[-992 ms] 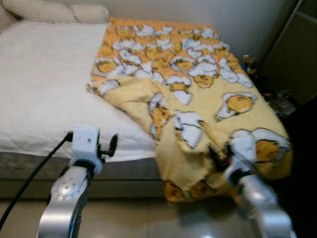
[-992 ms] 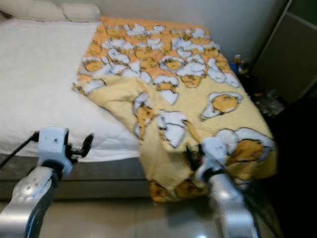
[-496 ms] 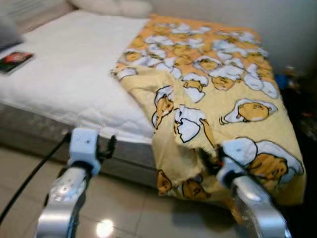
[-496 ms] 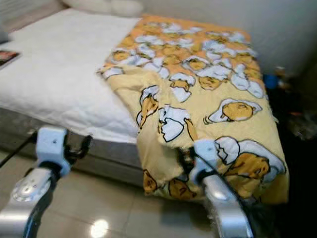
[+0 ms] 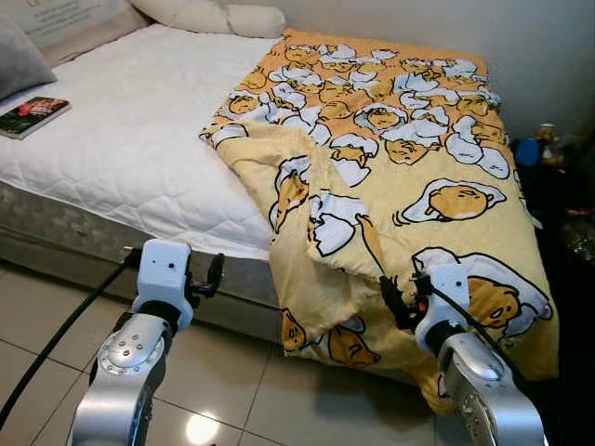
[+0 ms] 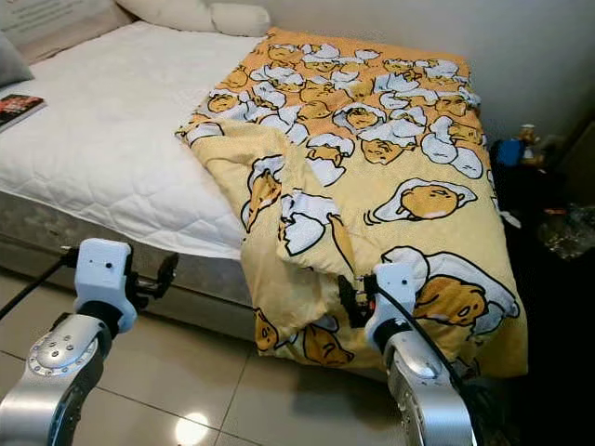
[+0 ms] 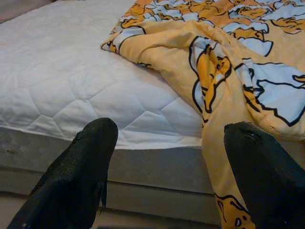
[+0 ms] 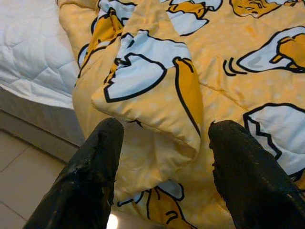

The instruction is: Clean up the room

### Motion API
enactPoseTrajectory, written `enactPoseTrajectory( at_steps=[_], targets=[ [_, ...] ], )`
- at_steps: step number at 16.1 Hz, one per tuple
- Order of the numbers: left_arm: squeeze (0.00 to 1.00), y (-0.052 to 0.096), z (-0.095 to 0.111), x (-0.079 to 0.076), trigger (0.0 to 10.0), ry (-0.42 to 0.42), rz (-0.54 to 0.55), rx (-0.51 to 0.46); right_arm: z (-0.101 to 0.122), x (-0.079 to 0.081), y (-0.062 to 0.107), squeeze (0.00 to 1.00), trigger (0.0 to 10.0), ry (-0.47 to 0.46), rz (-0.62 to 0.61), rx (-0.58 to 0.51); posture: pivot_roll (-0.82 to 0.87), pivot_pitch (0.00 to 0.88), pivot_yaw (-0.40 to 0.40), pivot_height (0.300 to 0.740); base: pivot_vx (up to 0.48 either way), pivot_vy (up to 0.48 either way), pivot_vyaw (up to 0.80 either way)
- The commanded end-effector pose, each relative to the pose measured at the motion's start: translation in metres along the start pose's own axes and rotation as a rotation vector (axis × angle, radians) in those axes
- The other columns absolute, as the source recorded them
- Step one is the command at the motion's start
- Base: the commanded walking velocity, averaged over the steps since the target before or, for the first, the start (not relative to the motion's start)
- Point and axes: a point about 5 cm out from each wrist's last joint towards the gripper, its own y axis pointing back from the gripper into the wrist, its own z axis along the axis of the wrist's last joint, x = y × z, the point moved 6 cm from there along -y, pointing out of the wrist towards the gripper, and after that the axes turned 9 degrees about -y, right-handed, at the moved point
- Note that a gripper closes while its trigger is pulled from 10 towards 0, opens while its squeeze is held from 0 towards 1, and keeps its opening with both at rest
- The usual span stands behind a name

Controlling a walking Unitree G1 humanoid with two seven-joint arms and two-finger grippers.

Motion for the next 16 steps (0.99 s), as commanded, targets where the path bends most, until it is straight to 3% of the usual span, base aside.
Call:
enactPoseTrajectory(
  at_steps=[1,6,7,8,10,13,14,15,16],
  targets=[
    [0.00,-0.0025,0.0025,0.0016,10.0,-0.025,-0.005,-0.003,0.0016,-0.0022,-0.0006,0.00,10.0,-0.012,-0.004,-0.002,-0.09,0.000,-0.029,0.740,0.000,0.000,0.00],
    [0.00,-0.0026,0.0042,-0.0012,10.0,-0.027,-0.027,-0.015,0.0047,0.0007,-0.0022,0.00,10.0,-0.027,0.014,-0.019,-0.09,0.000,-0.026,0.740,0.000,0.000,0.00],
    [0.00,-0.0025,0.0053,-0.0024,10.0,-0.037,-0.035,-0.023,0.0058,0.0021,-0.0021,0.14,10.0,-0.041,0.025,-0.026,-0.10,0.000,-0.025,0.740,0.000,0.000,0.00],
    [0.00,-0.0021,0.0056,-0.0034,10.0,-0.038,-0.042,-0.027,0.0071,0.0034,-0.0016,0.98,10.0,-0.057,0.035,-0.033,-0.10,0.000,-0.024,0.740,0.000,0.000,0.00],
    [0.00,-0.0015,0.0060,-0.0038,10.0,-0.033,-0.045,-0.031,0.0074,0.0040,-0.0010,1.00,10.0,-0.061,0.042,-0.035,-0.10,0.000,-0.026,0.740,0.000,0.000,0.00],
    [0.00,-0.0006,0.0068,-0.0046,10.0,-0.024,-0.053,-0.039,0.0034,0.0001,-0.0015,1.00,10.0,-0.027,0.020,-0.017,-0.10,0.000,-0.027,0.740,0.095,0.000,0.00],
    [0.00,-0.0005,0.0069,-0.0048,10.0,-0.023,-0.054,-0.040,0.0022,-0.0006,-0.0022,0.54,10.0,-0.019,0.018,-0.012,-0.10,0.000,-0.027,0.740,0.292,0.000,0.00],
    [0.00,-0.0004,0.0071,-0.0049,10.0,-0.021,-0.055,-0.041,0.0015,-0.0007,-0.0024,0.00,10.0,-0.017,0.018,-0.008,-0.10,0.000,-0.027,0.740,0.307,0.000,0.00],
    [0.00,-0.0006,0.0072,-0.0050,10.0,-0.021,-0.056,-0.042,0.0009,-0.0002,-0.0027,0.00,10.0,-0.004,0.025,-0.003,-0.10,0.000,-0.026,0.740,0.315,0.000,0.00]
  ],
)
